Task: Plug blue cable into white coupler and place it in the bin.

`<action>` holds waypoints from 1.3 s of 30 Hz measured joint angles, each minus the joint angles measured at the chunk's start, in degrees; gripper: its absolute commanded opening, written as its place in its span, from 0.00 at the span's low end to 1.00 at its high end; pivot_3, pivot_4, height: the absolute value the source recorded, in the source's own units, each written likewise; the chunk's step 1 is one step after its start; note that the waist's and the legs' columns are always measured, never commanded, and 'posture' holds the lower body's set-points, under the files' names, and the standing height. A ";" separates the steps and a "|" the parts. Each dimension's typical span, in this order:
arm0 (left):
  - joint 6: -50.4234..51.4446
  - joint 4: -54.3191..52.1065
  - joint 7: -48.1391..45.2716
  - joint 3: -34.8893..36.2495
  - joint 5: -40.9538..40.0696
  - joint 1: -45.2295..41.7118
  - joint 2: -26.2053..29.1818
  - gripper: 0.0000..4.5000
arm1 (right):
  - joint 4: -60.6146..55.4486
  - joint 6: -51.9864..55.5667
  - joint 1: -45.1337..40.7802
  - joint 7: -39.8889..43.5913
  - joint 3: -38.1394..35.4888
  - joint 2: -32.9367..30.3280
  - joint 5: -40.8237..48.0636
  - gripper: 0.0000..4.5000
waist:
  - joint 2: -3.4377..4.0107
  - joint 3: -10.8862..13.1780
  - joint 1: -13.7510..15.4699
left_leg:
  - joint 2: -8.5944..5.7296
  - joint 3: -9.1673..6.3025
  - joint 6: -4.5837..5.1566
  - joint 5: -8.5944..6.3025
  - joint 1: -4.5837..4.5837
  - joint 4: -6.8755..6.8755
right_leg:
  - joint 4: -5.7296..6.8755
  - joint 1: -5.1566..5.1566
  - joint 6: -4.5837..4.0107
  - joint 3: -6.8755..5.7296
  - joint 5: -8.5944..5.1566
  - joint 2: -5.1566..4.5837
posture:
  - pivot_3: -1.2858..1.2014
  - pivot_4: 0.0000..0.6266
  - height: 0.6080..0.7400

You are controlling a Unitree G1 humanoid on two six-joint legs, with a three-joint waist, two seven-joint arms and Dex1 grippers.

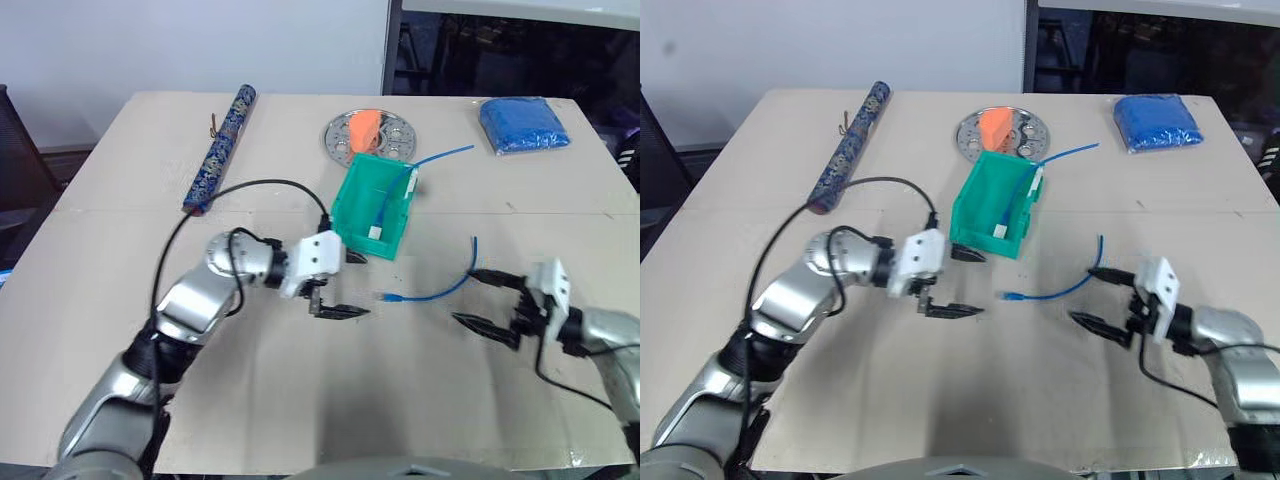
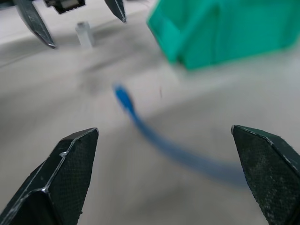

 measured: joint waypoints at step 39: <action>38.24 7.15 6.69 16.45 -29.15 -12.31 -22.82 0.00 | -21.22 22.44 -6.26 -37.19 1.52 17.17 44.59 0.94 | 0.03 -0.04 0.02 | -0.07 -0.54 -0.21 0.13 -0.29 0.41 | 0.09 0.04 0.02 -0.37 0.01 -0.01 | 0.52 0.24 1.00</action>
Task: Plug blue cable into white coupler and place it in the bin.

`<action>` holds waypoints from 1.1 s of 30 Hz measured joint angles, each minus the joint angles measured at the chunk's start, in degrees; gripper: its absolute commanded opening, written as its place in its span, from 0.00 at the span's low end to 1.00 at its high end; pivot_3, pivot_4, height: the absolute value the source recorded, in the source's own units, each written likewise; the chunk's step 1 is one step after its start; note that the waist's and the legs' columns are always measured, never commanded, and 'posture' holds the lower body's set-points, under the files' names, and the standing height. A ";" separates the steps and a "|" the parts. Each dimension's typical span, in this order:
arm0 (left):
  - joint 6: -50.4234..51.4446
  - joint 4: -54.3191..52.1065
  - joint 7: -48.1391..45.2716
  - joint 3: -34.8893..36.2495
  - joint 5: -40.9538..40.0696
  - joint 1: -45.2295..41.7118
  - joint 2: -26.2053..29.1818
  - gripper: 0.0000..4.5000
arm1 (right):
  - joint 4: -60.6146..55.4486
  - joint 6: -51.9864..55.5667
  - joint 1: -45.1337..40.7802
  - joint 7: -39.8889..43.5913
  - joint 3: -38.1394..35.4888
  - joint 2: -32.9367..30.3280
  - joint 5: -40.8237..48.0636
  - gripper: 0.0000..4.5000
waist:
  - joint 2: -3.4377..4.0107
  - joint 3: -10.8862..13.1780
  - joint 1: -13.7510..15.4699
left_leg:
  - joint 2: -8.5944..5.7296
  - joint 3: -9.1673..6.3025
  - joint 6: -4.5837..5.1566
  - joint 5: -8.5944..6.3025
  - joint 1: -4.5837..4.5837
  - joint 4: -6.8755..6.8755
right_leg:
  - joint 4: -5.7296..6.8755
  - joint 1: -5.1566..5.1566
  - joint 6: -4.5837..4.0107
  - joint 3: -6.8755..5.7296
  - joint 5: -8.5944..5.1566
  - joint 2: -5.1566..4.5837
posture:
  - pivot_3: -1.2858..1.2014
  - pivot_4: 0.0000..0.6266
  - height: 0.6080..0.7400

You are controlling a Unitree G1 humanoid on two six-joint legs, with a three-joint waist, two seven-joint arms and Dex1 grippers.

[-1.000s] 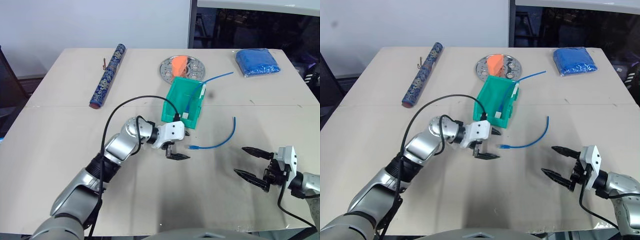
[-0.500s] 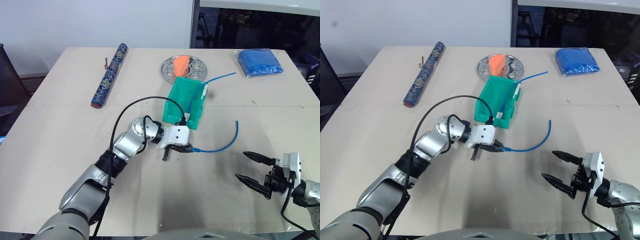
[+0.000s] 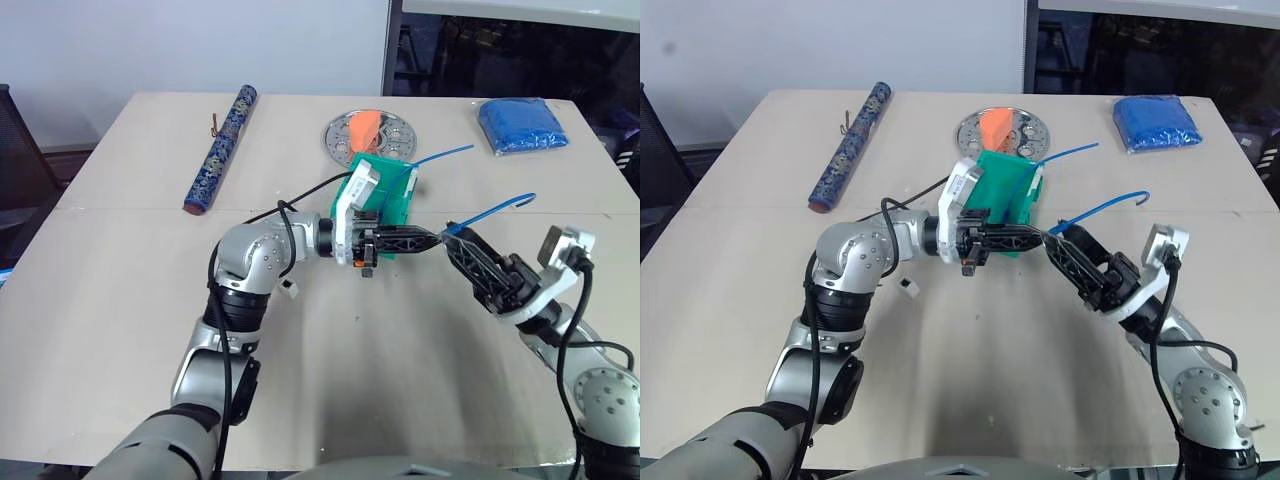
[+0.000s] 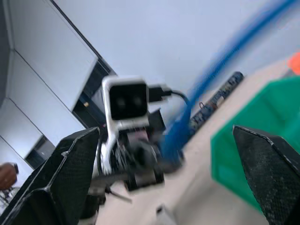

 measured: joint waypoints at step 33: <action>-16.07 -49.71 35.46 16.97 14.64 44.42 7.36 0.87 | 10.46 -1.39 -1.55 6.77 -3.33 -2.41 -7.18 0.00 | -0.07 -0.06 0.70 | 0.01 0.26 0.09 -0.06 0.00 -0.32 | -0.09 -0.21 -0.01 0.23 0.00 -0.10 | 0.52 0.24 1.00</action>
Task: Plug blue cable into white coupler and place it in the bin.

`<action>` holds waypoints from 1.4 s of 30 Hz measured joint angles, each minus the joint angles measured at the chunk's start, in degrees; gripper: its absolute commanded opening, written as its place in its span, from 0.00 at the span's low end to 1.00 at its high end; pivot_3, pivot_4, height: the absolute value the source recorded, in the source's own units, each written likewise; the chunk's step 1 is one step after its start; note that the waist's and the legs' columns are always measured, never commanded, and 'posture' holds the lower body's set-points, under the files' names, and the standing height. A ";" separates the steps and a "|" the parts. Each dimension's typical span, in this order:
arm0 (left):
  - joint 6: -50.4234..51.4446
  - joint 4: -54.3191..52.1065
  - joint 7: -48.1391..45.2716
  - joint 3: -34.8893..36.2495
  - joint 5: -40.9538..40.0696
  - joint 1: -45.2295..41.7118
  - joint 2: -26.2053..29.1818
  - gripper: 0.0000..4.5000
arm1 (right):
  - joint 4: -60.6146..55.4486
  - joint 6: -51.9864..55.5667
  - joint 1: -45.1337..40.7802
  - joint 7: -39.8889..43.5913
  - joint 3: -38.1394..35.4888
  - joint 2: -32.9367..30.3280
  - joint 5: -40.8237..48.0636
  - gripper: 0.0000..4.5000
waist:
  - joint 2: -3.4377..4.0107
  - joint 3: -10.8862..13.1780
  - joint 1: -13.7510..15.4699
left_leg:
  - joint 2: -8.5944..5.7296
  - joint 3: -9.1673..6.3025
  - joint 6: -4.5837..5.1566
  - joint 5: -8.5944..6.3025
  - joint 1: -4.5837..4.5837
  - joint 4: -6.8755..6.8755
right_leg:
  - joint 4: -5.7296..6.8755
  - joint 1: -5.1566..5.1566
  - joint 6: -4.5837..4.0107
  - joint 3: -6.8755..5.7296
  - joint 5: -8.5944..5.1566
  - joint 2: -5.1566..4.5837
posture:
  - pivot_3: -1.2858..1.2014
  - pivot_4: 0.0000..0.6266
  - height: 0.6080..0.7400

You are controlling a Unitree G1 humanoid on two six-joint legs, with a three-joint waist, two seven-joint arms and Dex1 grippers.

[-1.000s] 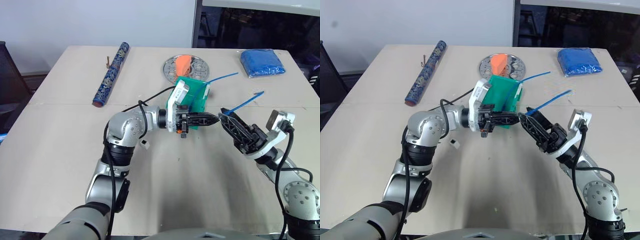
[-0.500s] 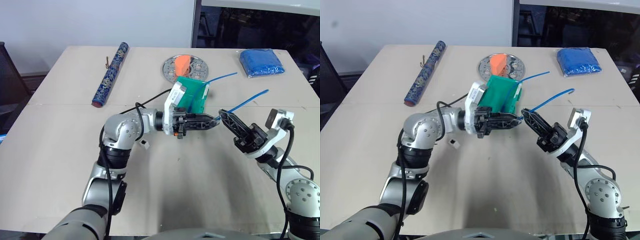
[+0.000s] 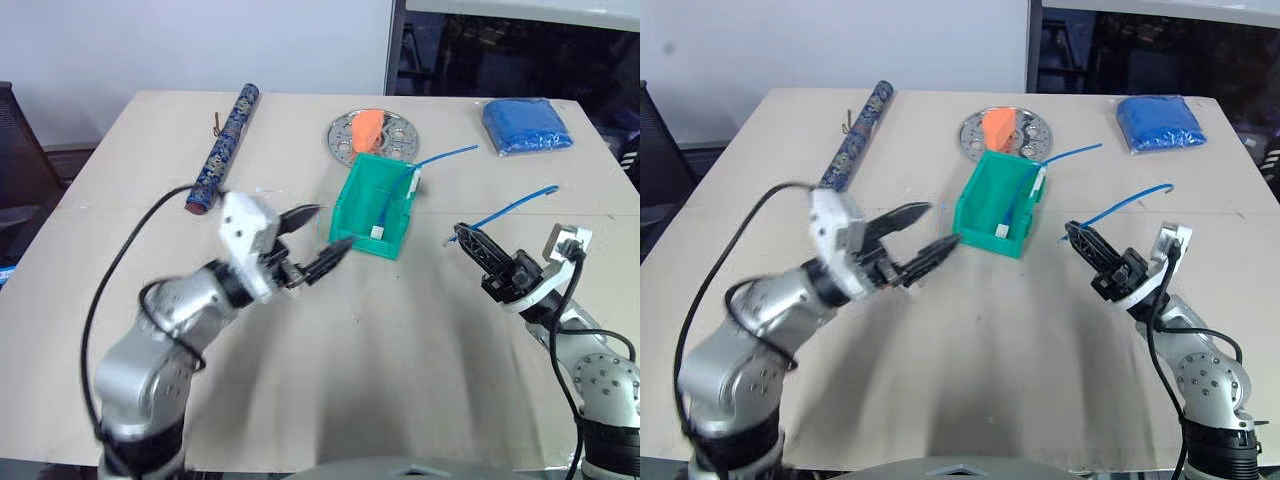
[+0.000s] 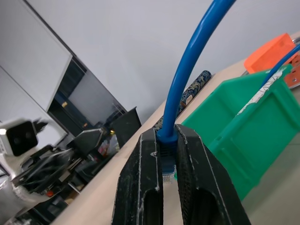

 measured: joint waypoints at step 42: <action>-33.41 43.26 -28.55 -19.17 10.06 -11.83 8.58 0.13 | 2.94 -6.31 -10.86 15.12 9.32 -5.84 -19.18 0.00 | 0.09 -0.03 -0.29 | 0.02 0.12 -0.03 0.03 0.33 -0.02 | 0.09 0.21 -0.01 0.02 0.00 0.10 | 0.52 0.24 1.00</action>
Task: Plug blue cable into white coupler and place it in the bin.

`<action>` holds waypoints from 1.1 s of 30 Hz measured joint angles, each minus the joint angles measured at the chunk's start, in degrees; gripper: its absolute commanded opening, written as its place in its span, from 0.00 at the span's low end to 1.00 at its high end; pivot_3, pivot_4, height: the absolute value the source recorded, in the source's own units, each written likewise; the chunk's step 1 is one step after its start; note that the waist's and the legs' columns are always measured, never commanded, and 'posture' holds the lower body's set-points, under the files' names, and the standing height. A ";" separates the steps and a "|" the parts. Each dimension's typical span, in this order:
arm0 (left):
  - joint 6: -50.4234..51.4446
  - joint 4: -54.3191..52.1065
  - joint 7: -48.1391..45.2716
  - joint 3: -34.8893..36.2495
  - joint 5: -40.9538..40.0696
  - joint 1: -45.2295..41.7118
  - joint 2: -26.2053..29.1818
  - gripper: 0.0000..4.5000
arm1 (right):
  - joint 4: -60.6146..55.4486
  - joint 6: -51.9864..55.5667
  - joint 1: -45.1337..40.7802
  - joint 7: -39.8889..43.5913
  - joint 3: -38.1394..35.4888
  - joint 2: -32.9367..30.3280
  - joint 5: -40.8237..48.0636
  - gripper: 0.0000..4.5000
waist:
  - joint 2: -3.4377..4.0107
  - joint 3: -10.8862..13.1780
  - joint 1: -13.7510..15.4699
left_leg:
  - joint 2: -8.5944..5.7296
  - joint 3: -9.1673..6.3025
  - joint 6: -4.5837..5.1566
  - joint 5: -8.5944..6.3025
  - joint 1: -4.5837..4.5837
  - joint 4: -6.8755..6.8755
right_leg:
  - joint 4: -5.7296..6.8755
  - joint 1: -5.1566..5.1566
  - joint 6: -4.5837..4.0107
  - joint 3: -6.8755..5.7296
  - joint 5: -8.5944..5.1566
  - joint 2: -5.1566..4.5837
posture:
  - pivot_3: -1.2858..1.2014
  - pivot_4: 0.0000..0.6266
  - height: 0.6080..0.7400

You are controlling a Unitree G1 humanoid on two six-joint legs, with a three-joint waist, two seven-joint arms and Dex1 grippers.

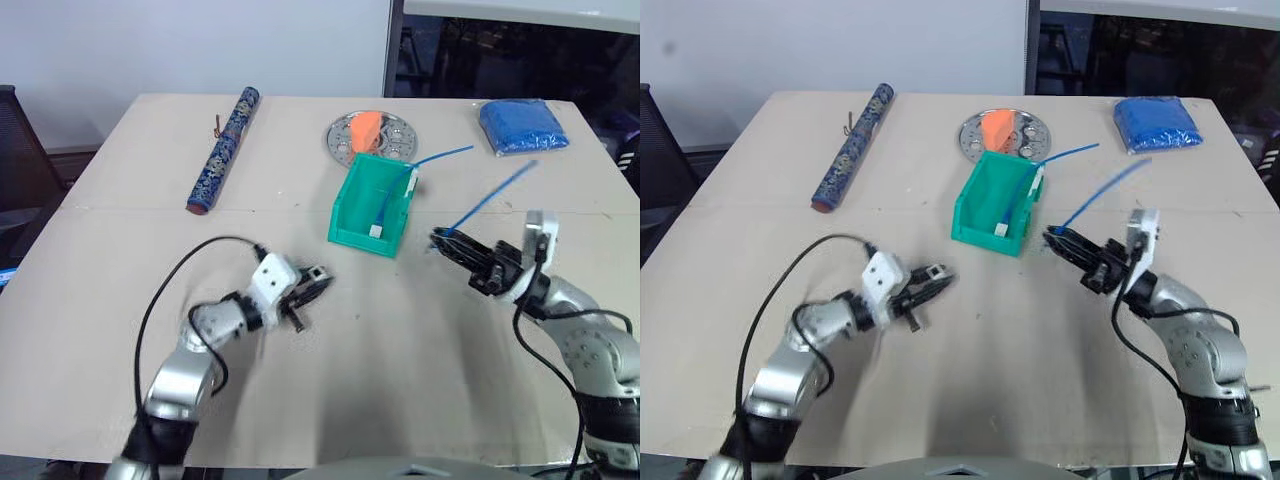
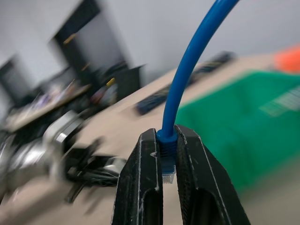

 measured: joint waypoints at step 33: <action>-12.44 38.32 -34.74 -10.35 4.49 -28.99 -8.63 0.13 | 17.58 -22.71 -8.61 15.44 17.13 3.96 -25.36 0.00 | -0.04 -0.01 -1.21 | -0.06 -0.06 -0.05 0.03 -0.41 0.06 | 0.04 -0.40 0.00 -0.03 0.01 -0.04 | 0.52 0.24 1.00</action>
